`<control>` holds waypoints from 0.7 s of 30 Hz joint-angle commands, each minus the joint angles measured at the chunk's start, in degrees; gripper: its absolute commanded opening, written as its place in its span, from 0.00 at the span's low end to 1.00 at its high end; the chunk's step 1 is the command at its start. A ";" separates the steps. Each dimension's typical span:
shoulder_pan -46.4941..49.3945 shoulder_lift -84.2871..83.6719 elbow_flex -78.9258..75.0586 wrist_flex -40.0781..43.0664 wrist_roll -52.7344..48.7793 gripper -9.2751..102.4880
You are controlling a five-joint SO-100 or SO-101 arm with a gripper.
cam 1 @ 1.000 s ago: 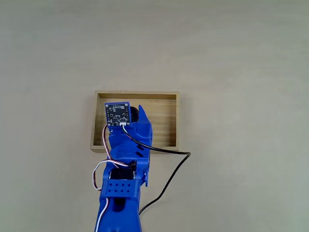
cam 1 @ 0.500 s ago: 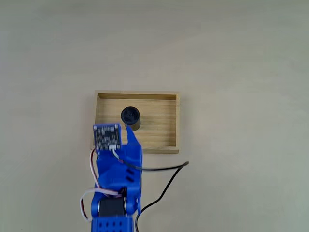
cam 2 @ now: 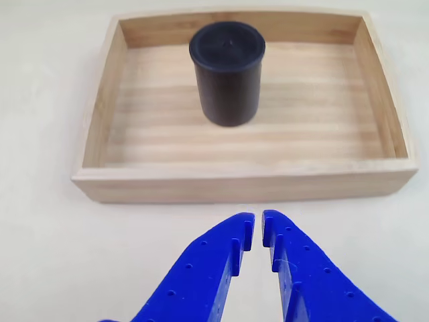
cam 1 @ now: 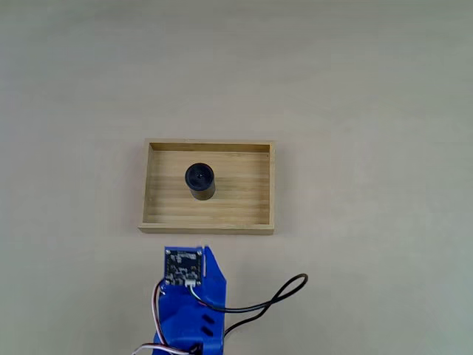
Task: Place the black cylinder in the wooden box then return to rest.
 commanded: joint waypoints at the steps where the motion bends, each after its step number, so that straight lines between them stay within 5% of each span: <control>1: 0.70 -8.88 1.93 6.33 -1.67 0.08; 21: -1.49 -17.23 9.93 21.18 -4.57 0.08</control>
